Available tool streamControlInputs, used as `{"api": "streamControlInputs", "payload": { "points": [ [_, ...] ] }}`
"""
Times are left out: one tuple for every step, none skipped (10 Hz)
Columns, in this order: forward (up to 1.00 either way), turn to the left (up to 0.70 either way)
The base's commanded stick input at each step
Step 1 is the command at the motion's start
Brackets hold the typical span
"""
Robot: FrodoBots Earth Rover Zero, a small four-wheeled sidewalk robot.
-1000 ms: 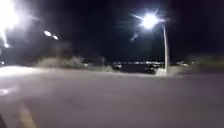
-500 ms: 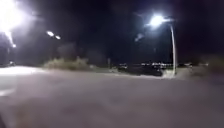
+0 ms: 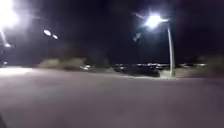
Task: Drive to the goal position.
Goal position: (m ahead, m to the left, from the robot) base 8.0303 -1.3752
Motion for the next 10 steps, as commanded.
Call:
{"api": "streamControlInputs", "payload": {
  "points": [
    [0.70, -0.26],
    [0.70, -0.09],
    [0.70, 0.00],
    [0.70, 0.00],
    [0.70, 0.00],
    [0.70, 0.00],
    [0.70, 0.00],
    [0.70, 0.00],
    [0.57, 0.00],
    [0.07, 0.00]
  ]
}}
